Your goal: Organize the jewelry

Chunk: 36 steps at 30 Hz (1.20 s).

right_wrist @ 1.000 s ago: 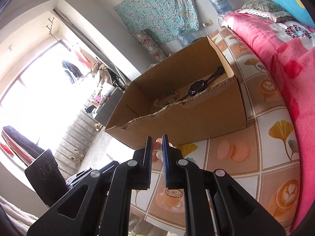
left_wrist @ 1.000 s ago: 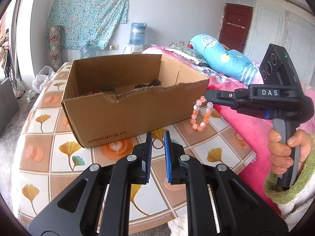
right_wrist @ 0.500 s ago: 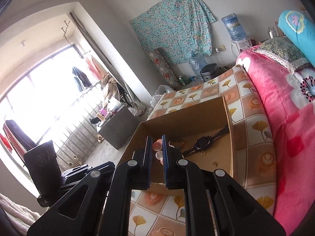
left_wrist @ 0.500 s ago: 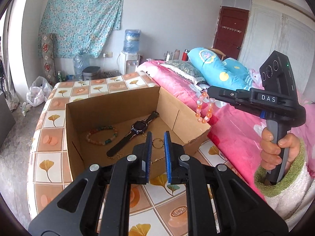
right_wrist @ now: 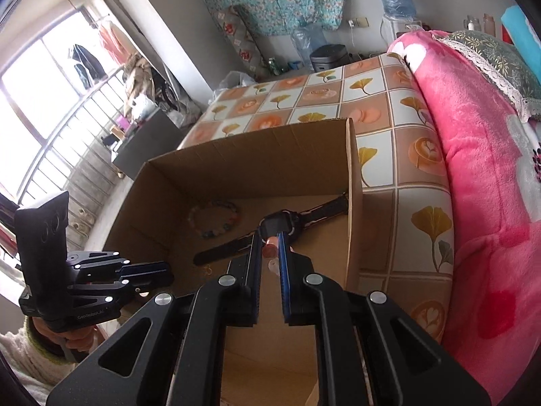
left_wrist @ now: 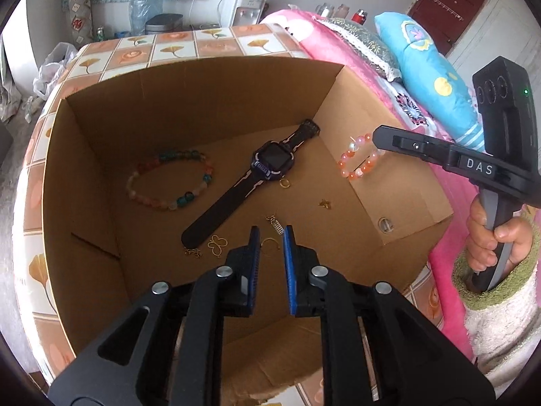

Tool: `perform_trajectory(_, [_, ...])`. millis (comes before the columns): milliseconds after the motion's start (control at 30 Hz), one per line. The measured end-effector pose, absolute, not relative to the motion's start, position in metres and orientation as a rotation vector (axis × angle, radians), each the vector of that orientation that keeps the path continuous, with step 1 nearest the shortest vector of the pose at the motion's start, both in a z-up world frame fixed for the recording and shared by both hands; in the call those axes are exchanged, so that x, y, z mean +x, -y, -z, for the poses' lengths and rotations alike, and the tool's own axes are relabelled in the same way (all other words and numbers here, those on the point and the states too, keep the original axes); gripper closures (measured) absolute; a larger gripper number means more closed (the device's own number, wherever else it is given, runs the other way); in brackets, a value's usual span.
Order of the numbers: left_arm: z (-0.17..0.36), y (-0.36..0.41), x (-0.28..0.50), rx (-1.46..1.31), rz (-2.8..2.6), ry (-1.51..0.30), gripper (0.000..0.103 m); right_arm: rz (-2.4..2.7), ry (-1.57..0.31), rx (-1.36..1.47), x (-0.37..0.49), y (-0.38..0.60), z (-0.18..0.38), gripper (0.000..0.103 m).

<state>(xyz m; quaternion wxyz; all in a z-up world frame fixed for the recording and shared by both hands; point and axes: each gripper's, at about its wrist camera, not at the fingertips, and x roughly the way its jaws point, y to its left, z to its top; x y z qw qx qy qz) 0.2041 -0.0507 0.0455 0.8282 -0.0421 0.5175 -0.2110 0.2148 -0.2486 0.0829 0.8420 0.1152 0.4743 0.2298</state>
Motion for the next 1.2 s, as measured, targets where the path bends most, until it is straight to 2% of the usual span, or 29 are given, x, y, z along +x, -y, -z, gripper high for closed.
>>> perform_trajectory(67, [-0.041, 0.046, 0.207, -0.104, 0.416, -1.119, 0.06, -0.487, -0.997, 0.233, 0.216, 0.247, -0.086, 0.092])
perform_trajectory(267, [-0.049, 0.032, 0.204, -0.155, 0.404, -1.074, 0.054, -0.461, -0.963, 0.23, 0.214, 0.253, -0.094, 0.092])
perform_trajectory(400, [-0.069, 0.019, 0.192, -0.187, 0.413, -1.001, 0.04, -0.438, -0.928, 0.241, 0.208, 0.262, -0.103, 0.092])
perform_trajectory(433, [-0.076, 0.014, 0.188, -0.195, 0.41, -0.979, 0.038, -0.428, -0.918, 0.245, 0.205, 0.265, -0.105, 0.09])
perform_trajectory(533, [-0.094, -0.001, 0.175, -0.222, 0.391, -0.916, 0.03, -0.391, -0.888, 0.27, 0.197, 0.278, -0.11, 0.072])
perform_trajectory(600, [-0.104, -0.013, 0.165, -0.237, 0.368, -0.864, 0.021, -0.367, -0.872, 0.298, 0.189, 0.288, -0.111, 0.065])
perform_trajectory(667, [-0.11, -0.024, 0.153, -0.24, 0.321, -0.815, 0.019, -0.338, -0.866, 0.341, 0.182, 0.3, -0.108, 0.054])
perform_trajectory(767, [-0.105, -0.039, 0.142, -0.266, 0.253, -0.802, 0.015, -0.321, -0.908, 0.421, 0.178, 0.313, -0.091, 0.048])
perform_trajectory(967, [-0.062, -0.053, 0.145, -0.436, 0.218, -0.932, 0.015, -0.398, -1.089, 0.505, 0.179, 0.298, -0.045, 0.046])
perform_trajectory(1067, [-0.044, -0.049, 0.149, -0.495, 0.212, -0.987, 0.015, -0.405, -1.104, 0.446, 0.174, 0.283, -0.045, 0.041])
perform_trajectory(1200, [-0.04, -0.041, 0.148, -0.459, 0.148, -0.973, 0.014, -0.42, -1.117, 0.455, 0.167, 0.279, -0.046, 0.041])
